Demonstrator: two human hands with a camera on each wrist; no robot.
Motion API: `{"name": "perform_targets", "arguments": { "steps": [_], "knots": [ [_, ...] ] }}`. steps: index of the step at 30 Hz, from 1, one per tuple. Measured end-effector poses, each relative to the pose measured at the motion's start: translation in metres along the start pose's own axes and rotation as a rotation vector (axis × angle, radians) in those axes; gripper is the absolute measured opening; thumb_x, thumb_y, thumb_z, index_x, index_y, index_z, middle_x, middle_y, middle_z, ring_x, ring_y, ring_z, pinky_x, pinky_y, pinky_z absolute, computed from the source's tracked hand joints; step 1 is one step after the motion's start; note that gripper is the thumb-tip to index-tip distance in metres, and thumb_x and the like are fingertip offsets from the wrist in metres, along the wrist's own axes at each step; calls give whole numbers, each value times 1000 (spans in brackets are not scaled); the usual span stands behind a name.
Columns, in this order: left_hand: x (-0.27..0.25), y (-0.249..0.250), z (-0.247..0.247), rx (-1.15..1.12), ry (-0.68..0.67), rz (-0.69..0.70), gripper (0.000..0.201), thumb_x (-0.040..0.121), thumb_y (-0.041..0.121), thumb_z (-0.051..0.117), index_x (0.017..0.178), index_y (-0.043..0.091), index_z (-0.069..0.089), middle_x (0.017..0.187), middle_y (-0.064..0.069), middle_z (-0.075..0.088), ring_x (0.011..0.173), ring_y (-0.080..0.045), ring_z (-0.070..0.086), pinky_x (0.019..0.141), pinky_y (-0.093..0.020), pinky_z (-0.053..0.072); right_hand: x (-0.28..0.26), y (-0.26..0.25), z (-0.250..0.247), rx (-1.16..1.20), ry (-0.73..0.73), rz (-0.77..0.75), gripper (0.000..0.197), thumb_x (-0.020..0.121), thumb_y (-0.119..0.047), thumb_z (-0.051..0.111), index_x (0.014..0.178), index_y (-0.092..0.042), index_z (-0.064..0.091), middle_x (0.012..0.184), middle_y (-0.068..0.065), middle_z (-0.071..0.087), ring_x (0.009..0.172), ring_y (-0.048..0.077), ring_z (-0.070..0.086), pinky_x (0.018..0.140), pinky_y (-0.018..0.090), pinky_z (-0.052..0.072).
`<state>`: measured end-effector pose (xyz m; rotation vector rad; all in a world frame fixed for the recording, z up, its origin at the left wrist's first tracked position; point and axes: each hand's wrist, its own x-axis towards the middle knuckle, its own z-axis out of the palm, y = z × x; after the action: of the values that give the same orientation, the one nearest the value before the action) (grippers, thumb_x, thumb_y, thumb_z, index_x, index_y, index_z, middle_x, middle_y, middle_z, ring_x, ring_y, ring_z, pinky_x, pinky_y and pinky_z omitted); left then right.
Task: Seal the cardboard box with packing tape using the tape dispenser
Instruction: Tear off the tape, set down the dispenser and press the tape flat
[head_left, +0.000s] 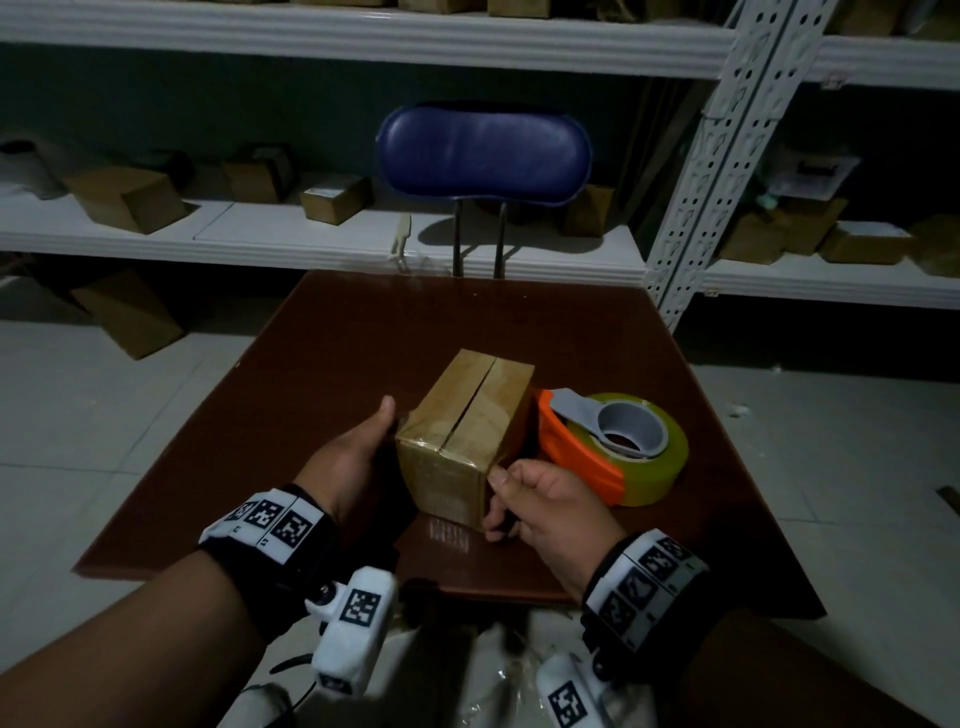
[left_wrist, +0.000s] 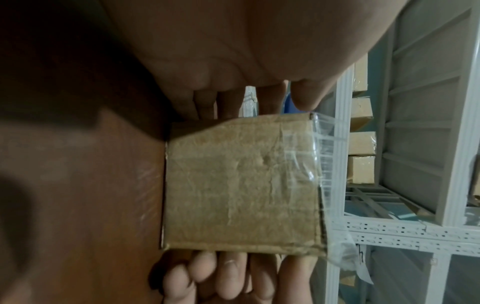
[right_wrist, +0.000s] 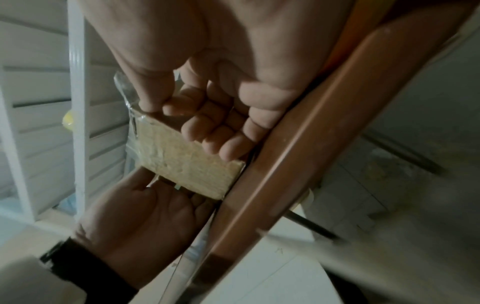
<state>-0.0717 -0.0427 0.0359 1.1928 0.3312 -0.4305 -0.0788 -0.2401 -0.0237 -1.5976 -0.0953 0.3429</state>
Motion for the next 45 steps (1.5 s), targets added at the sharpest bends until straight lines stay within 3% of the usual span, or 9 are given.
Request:
{"name": "perform_targets", "arguments": {
  "steps": [4, 8, 15, 19, 23, 27, 32, 39, 45],
  "knots": [
    [-2, 0, -5, 12, 50, 67, 45, 102, 46, 37, 104, 14, 68, 72, -6, 78, 60, -17, 75, 66, -35, 46, -1, -9, -2, -149, 146, -97, 35, 100, -29, 59, 69, -11, 58, 62, 8, 65, 58, 20, 66, 63, 34, 54],
    [-2, -6, -7, -24, 75, 96, 46, 103, 41, 38, 126, 10, 63, 121, -16, 71, 110, -32, 68, 94, -47, 50, -2, -11, -6, -254, 363, -236, 21, 84, -51, 63, 78, -31, 60, 72, 5, 65, 70, 22, 68, 68, 49, 59],
    [0, -12, -12, 63, 160, 325, 25, 98, 3, 47, 114, 4, 65, 101, -17, 74, 81, -20, 73, 64, -28, 58, -6, -18, -11, -241, 438, -246, 9, 92, -24, 70, 93, -32, 73, 93, -10, 73, 89, 7, 70, 84, 41, 60],
    [-2, -20, -14, 248, 134, 346, 32, 92, -4, 55, 118, 10, 69, 112, -11, 75, 105, -26, 71, 90, -38, 56, -9, -11, -7, -351, 421, -308, 21, 96, -30, 62, 113, -28, 76, 112, -17, 70, 106, 1, 65, 96, 36, 55],
    [-6, -21, -12, 374, 116, 362, 45, 89, -10, 57, 123, 17, 69, 117, 0, 74, 111, -19, 69, 93, -32, 54, -13, -7, -3, -550, 361, -342, 40, 101, -28, 56, 141, -25, 56, 132, -28, 49, 120, -24, 40, 107, 8, 34],
    [-10, -27, -4, 436, 47, 400, 56, 88, -11, 58, 137, 19, 57, 131, 4, 67, 120, -10, 63, 98, -26, 52, -10, 2, 2, -462, 241, -247, 69, 96, -52, 49, 157, -41, 20, 155, -30, 29, 140, -8, 35, 115, 32, 40],
    [-14, -30, 0, 667, 50, 478, 69, 88, -5, 64, 144, 28, 45, 137, 26, 48, 124, 21, 39, 105, -9, 37, -8, -4, -3, -342, 186, -171, 78, 89, -61, 54, 156, -44, 18, 152, -28, 36, 137, 3, 46, 111, 37, 46],
    [-11, -20, -1, 453, 129, 503, 46, 90, 9, 65, 129, 32, 58, 110, 14, 73, 105, -4, 68, 87, -26, 55, -1, -10, -14, -133, 319, -202, 46, 81, -53, 66, 123, -42, 52, 127, -4, 68, 116, 7, 65, 96, 45, 56],
    [-9, -21, -2, 457, 126, 540, 18, 85, 15, 70, 98, 26, 71, 113, 8, 72, 99, -17, 72, 81, -38, 60, -1, -17, -16, -210, 317, -262, 24, 82, -50, 68, 103, -40, 59, 109, -7, 73, 106, 12, 70, 86, 47, 60]
  ]
}}
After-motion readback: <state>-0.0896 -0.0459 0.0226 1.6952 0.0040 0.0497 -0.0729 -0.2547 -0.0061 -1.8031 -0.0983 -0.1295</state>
